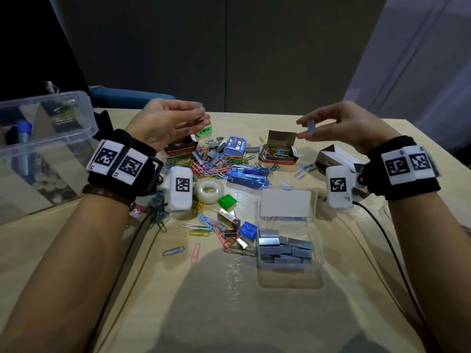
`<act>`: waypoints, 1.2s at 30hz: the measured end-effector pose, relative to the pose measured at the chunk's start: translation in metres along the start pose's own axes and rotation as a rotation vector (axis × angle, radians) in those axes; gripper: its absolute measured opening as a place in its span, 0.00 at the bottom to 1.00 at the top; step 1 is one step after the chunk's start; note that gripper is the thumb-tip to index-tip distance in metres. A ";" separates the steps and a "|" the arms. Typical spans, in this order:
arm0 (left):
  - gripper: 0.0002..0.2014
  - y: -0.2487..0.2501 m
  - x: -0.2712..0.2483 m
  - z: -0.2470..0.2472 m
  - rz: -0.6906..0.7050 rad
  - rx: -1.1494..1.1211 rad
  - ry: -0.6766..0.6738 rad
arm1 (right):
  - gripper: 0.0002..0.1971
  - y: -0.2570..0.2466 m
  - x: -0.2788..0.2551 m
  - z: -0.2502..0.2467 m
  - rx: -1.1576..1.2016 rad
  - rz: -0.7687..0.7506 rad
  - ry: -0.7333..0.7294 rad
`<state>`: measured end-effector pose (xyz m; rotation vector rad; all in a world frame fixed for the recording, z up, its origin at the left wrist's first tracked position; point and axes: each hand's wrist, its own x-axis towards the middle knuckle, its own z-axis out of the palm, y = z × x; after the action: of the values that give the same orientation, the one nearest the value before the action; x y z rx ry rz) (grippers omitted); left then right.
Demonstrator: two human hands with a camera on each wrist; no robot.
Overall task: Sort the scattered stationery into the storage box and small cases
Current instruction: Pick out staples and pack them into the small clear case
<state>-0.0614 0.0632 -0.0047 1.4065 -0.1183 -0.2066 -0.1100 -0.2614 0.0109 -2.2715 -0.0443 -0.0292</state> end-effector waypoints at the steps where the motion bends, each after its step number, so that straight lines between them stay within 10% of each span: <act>1: 0.10 -0.001 0.000 -0.001 -0.006 -0.014 0.010 | 0.17 -0.004 -0.001 0.001 0.008 -0.016 0.004; 13: 0.08 -0.007 0.001 0.010 -0.082 0.101 -0.017 | 0.17 -0.011 0.002 0.029 -0.041 -0.150 -0.027; 19: 0.12 -0.003 0.001 0.002 0.006 0.170 0.025 | 0.22 -0.026 0.019 0.023 -0.543 -0.091 -0.347; 25: 0.11 -0.003 0.004 -0.004 0.082 0.210 0.133 | 0.13 -0.065 0.064 0.049 -0.773 -0.276 -0.366; 36: 0.13 0.000 0.005 -0.002 0.001 0.043 0.107 | 0.23 0.002 0.192 0.124 -1.244 0.019 -0.456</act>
<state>-0.0561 0.0641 -0.0056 1.4573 -0.0348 -0.1281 0.0823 -0.1637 -0.0634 -3.4627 -0.3187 0.6343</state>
